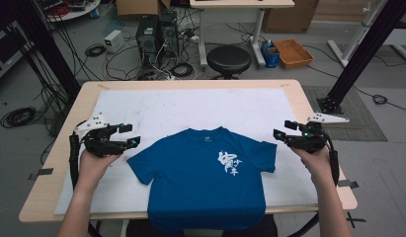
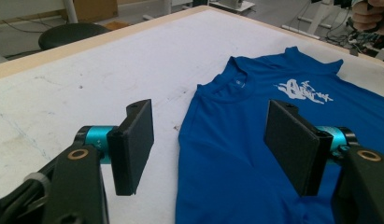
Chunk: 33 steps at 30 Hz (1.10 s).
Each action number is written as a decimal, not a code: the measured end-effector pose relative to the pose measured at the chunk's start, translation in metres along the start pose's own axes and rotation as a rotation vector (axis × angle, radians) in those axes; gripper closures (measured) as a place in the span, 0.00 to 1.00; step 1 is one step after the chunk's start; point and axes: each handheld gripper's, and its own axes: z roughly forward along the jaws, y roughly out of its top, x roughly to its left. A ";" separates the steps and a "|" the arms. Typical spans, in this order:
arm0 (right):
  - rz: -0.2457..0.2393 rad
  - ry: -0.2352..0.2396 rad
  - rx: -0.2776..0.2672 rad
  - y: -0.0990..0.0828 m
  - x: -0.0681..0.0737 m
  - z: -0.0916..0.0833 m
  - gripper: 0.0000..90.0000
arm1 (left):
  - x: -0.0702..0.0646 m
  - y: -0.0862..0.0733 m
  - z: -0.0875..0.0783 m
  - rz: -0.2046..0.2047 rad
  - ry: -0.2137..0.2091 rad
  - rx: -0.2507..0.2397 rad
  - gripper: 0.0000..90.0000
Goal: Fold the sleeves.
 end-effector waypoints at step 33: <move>-0.007 -0.033 0.020 0.003 -0.003 0.009 0.27 | 0.012 -0.048 -0.008 -0.101 0.017 0.219 0.73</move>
